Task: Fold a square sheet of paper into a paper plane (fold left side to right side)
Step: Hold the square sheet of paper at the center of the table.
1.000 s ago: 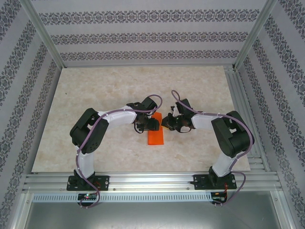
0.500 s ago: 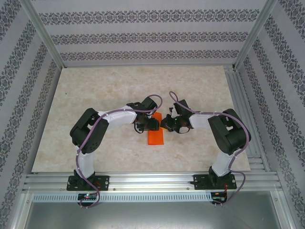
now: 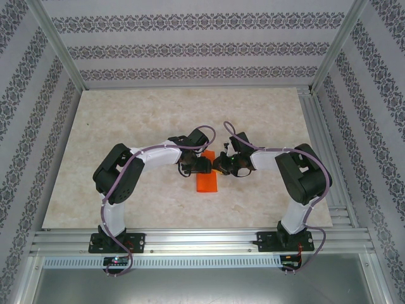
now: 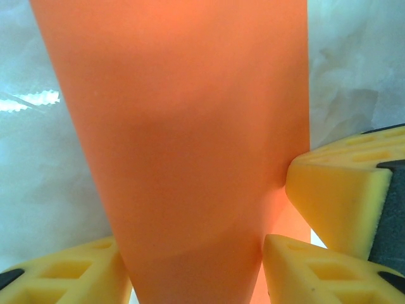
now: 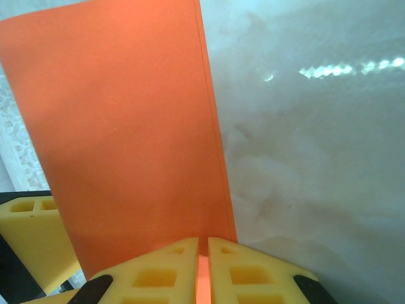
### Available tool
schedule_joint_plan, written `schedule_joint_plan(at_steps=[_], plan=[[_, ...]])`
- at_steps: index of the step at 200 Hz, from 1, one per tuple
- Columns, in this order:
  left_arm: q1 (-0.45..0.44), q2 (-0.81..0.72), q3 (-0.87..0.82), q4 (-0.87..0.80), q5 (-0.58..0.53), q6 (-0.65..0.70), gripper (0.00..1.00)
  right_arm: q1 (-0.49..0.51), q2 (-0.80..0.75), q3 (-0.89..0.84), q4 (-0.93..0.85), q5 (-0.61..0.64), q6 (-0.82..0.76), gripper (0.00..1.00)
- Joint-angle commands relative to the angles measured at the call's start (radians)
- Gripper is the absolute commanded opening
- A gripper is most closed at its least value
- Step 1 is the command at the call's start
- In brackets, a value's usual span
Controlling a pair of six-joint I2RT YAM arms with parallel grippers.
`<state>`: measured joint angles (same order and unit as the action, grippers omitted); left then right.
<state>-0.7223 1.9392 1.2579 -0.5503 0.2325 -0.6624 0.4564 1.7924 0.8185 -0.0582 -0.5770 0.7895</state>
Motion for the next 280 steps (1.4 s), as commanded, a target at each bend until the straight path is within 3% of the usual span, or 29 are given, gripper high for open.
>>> schedule_joint_plan(at_steps=[1,91,132,187,240,280], plan=[[-0.042,0.058,0.001,0.004,0.059,0.011,0.57,0.008,0.008,0.022,-0.012,0.014,-0.012,0.13],[-0.042,0.028,0.003,-0.001,0.039,0.009,0.57,0.007,0.02,0.048,-0.07,0.031,-0.047,0.13],[-0.022,-0.072,0.002,-0.048,-0.003,0.022,0.6,0.007,0.031,0.049,-0.101,0.043,-0.064,0.13],[0.041,-0.25,-0.038,-0.049,0.024,0.016,0.64,0.007,0.039,0.051,-0.108,0.055,-0.067,0.13],[0.049,-0.212,-0.091,0.125,0.179,-0.033,0.4,0.007,0.036,0.049,-0.118,0.065,-0.073,0.13],[0.049,-0.16,-0.104,0.164,0.187,-0.034,0.37,0.007,0.03,0.048,-0.125,0.067,-0.075,0.13]])
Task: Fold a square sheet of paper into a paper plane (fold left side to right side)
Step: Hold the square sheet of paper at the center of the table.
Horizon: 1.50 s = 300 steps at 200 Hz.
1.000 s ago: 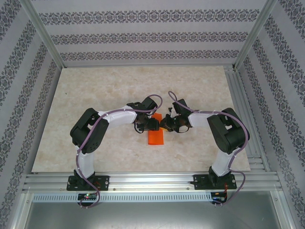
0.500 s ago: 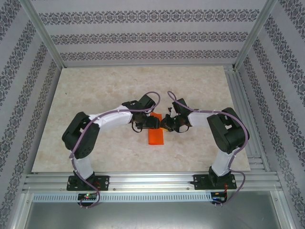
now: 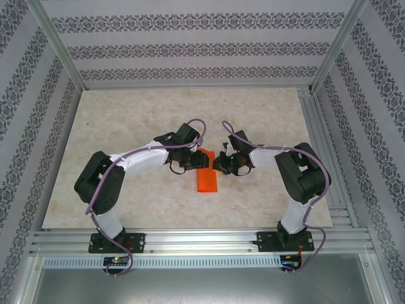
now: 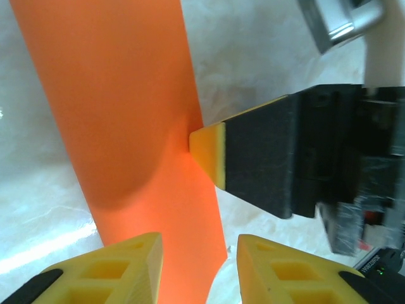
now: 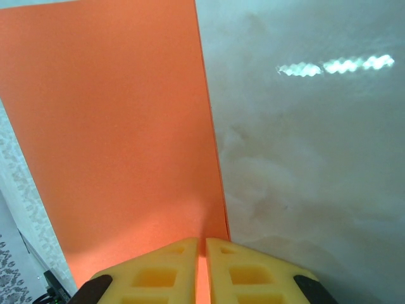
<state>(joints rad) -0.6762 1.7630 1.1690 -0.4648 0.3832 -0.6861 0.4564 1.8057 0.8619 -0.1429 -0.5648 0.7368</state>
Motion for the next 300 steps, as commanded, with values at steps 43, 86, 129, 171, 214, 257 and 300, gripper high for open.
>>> schedule_joint_plan(at_steps=[43,86,129,171,214,257,300], plan=[[0.003,0.055,-0.022,0.062,0.003,0.008,0.34,0.007,0.016,0.003,-0.041,0.058,-0.023,0.13],[0.003,0.09,-0.035,0.032,-0.038,0.029,0.32,0.007,0.02,0.005,-0.056,0.062,-0.032,0.13],[0.003,0.102,-0.045,0.034,-0.049,0.036,0.32,0.005,0.021,0.012,-0.09,0.085,-0.049,0.13],[0.004,0.12,-0.059,0.046,-0.05,0.036,0.32,0.005,0.026,0.011,-0.094,0.088,-0.051,0.13],[0.004,0.13,-0.069,0.048,-0.058,0.037,0.32,0.007,0.029,0.014,-0.088,0.083,-0.049,0.13],[0.004,0.138,-0.079,0.051,-0.06,0.034,0.32,0.007,0.035,0.018,-0.082,0.076,-0.047,0.13],[0.003,0.139,-0.106,0.057,-0.055,0.027,0.31,-0.004,-0.025,0.026,-0.028,0.013,-0.03,0.14]])
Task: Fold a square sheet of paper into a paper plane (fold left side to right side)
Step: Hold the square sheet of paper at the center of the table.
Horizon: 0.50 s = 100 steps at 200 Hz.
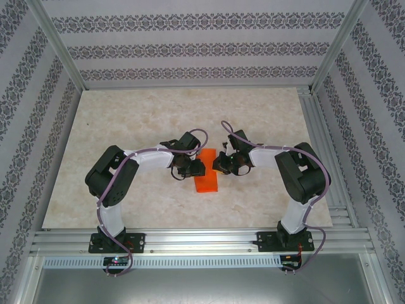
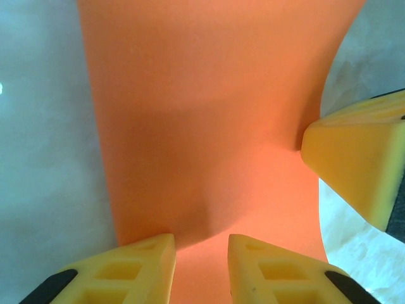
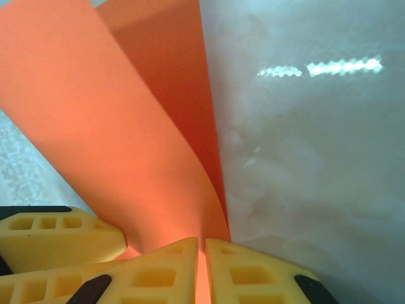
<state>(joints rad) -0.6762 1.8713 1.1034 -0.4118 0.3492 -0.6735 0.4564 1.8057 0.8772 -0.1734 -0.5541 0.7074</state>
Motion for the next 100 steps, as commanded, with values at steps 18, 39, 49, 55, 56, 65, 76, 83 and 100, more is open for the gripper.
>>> schedule_joint_plan(at_steps=[18,39,49,55,56,65,76,83,100], plan=[[0.003,0.028,-0.049,0.013,-0.019,0.008,0.31,-0.02,-0.066,0.024,-0.002,-0.023,0.001,0.14],[0.003,0.029,-0.05,0.016,-0.015,0.009,0.31,-0.028,-0.09,0.041,-0.006,-0.026,0.006,0.14],[0.003,0.029,-0.049,0.019,-0.014,0.007,0.31,-0.029,-0.083,0.048,0.015,-0.032,0.021,0.14],[0.003,0.029,-0.049,0.019,-0.013,0.007,0.31,-0.028,-0.073,0.053,0.036,-0.042,0.035,0.14],[0.003,0.03,-0.049,0.019,-0.013,0.006,0.31,-0.028,-0.071,0.053,0.04,-0.045,0.037,0.14],[0.003,0.032,-0.047,0.019,-0.012,0.006,0.3,-0.027,-0.05,0.063,0.072,-0.061,0.06,0.14],[0.003,0.032,-0.046,0.018,-0.011,0.007,0.3,-0.021,-0.021,0.078,0.097,-0.069,0.079,0.14],[0.003,0.032,-0.045,0.016,-0.013,0.008,0.3,-0.017,-0.005,0.092,0.101,-0.069,0.084,0.13],[0.003,0.03,-0.043,0.012,-0.016,0.011,0.3,-0.003,0.035,0.129,0.103,-0.069,0.09,0.13]])
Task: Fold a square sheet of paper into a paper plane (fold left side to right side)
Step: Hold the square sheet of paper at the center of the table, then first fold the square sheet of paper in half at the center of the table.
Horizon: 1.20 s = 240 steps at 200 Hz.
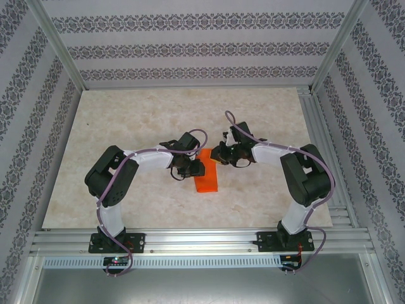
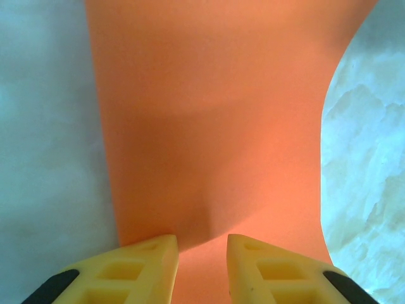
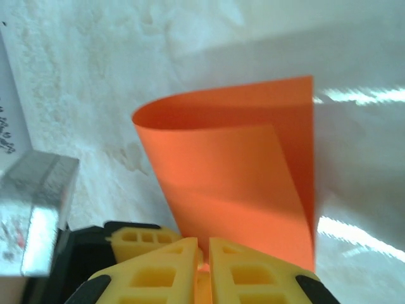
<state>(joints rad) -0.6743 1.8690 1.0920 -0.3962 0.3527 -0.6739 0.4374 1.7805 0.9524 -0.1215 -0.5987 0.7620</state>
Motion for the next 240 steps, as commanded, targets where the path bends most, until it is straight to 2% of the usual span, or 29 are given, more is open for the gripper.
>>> schedule_joint_plan(at_steps=[1,54,107,240], plan=[[0.001,0.033,-0.031,-0.003,-0.02,0.012,0.3,0.016,0.062,0.057,0.051,-0.024,0.036,0.13],[-0.001,0.03,-0.03,-0.009,-0.023,0.016,0.3,0.033,0.164,0.133,0.043,-0.018,0.049,0.13],[-0.004,0.013,-0.038,-0.001,-0.011,0.048,0.32,0.035,0.228,0.148,-0.052,0.066,0.001,0.13],[-0.034,-0.072,-0.176,0.121,0.092,0.088,0.34,0.033,0.257,0.118,-0.067,0.105,-0.009,0.12]])
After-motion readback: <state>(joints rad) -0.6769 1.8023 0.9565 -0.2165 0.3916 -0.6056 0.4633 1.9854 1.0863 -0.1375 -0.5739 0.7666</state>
